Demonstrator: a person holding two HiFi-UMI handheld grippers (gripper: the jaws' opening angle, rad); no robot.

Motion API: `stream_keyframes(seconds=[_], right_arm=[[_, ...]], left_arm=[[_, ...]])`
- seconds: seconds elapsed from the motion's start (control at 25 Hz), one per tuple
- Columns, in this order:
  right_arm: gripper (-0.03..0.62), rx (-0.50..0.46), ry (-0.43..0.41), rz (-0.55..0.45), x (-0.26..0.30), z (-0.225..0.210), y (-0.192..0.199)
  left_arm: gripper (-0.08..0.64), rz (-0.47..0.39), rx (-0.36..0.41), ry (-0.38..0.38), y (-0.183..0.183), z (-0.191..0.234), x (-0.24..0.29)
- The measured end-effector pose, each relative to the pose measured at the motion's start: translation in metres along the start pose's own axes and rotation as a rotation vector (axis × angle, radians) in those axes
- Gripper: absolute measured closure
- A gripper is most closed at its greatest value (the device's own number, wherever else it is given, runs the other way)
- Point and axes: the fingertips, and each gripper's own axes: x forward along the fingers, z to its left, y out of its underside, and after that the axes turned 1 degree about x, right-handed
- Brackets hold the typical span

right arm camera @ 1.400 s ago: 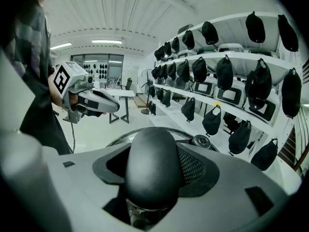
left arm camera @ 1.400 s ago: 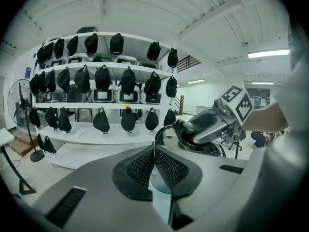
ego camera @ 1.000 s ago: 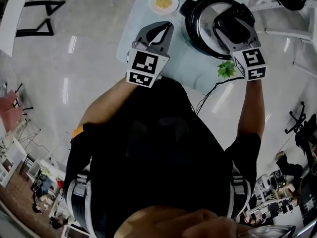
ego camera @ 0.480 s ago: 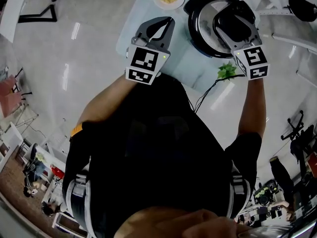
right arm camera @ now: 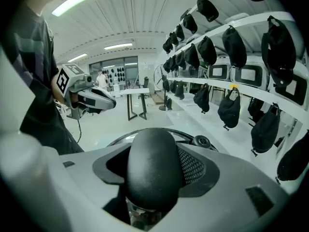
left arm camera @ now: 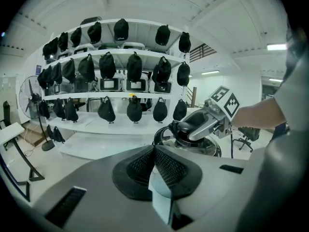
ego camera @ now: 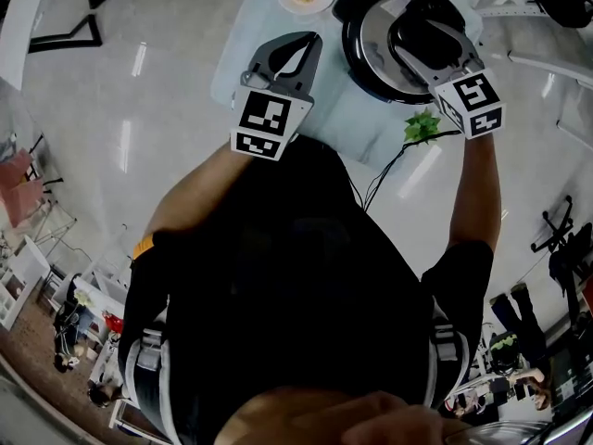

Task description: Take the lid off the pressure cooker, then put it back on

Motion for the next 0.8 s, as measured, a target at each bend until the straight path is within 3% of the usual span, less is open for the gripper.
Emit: stream_keyframes(seconds=[0.32,0.8], right_arm=[[0.304,0.04,0.03,0.01,0.0,-0.001,-0.002],[0.304,0.203,0.235,0.026,0.003,-0.017,0.002]], left_arm=[[0.546,-0.001,0.004,0.019,-0.003,-0.006,0.006],[0.546,-0.007,0.0,0.052,-0.005,-0.013,0.018]])
